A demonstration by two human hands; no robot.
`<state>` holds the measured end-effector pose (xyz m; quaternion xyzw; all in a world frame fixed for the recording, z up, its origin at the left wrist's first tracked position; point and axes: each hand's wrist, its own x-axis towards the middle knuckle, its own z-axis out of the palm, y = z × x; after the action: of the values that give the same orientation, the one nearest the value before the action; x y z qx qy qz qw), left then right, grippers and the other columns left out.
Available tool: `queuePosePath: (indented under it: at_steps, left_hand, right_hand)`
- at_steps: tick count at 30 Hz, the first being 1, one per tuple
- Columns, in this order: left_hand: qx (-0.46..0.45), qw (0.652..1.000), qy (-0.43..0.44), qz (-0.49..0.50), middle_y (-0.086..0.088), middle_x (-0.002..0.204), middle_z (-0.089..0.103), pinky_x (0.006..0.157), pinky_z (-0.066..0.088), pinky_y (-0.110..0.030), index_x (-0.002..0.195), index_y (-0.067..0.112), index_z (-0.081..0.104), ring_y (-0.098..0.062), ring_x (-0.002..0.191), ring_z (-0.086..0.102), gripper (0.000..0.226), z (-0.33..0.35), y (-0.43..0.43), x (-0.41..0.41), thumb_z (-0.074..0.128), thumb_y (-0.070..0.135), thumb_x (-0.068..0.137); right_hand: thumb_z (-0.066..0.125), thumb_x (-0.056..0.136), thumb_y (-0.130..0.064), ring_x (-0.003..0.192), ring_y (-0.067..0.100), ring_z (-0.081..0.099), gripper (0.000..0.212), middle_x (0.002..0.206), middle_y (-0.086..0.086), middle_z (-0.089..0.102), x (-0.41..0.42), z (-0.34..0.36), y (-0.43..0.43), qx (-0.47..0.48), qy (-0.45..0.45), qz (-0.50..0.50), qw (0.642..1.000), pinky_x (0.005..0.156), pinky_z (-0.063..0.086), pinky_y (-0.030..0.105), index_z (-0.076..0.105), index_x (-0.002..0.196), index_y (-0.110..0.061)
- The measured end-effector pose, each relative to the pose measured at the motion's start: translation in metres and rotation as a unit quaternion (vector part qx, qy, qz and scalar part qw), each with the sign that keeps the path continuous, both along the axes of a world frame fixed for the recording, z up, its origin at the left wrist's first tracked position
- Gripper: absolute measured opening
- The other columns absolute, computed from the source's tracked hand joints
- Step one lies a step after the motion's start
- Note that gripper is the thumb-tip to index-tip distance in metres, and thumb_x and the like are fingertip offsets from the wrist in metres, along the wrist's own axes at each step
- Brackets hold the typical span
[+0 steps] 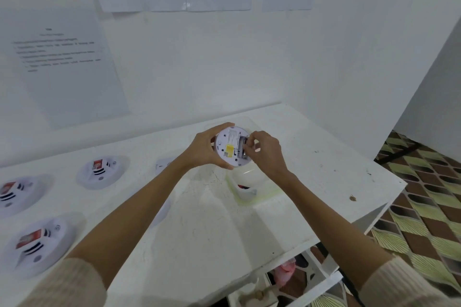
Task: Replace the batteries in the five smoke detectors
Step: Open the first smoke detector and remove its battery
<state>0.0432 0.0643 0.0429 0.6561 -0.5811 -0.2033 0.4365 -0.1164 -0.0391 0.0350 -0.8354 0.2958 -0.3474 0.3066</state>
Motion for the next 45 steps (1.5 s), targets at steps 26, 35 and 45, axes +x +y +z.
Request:
queuePosePath:
  at_steps: [26, 35, 45]
  left_hand:
    - [0.041, 0.999, 0.021, 0.003, 0.015, 0.120, 0.057, 0.079, 0.050, -0.016, 0.127, 0.042, 0.045, -0.007, 0.109, 0.054, 0.101, 0.011, 0.006, 0.015, 0.089, 0.033, 0.036]
    - [0.035, 0.998, 0.047, -0.018, 0.011, 0.123, 0.057, 0.081, 0.052, -0.018, 0.131, 0.034, 0.045, -0.008, 0.112, 0.054, 0.097, 0.003, 0.009, 0.014, 0.090, 0.018, 0.047]
    - [-0.002, 0.998, -0.055, -0.015, 0.010, 0.131, 0.052, 0.097, 0.046, -0.026, 0.132, 0.032, 0.042, -0.008, 0.120, 0.049, 0.104, 0.019, 0.005, 0.028, 0.082, 0.052, 0.038]
  right_hand:
    - [0.066, 0.077, 0.009, 0.074, 0.021, 0.061, 0.017, 0.079, 0.012, 0.060, -0.035, 0.014, -0.035, 0.338, -0.019, 0.091, 0.937, 0.068, 0.058, 0.026, 0.061, 0.084, -0.006]
    - [0.061, 0.081, -0.001, 0.085, 0.015, 0.059, 0.032, 0.089, 0.004, 0.066, -0.012, 0.012, -0.006, 0.160, 0.116, 0.079, 0.977, 0.078, 0.046, 0.027, 0.062, 0.111, -0.010]
    - [0.078, 0.069, -0.005, 0.084, 0.018, 0.067, 0.080, 0.097, 0.005, 0.066, 0.003, 0.014, -0.003, 0.145, 0.034, 0.142, 0.979, 0.072, 0.057, 0.029, 0.041, 0.135, -0.030]
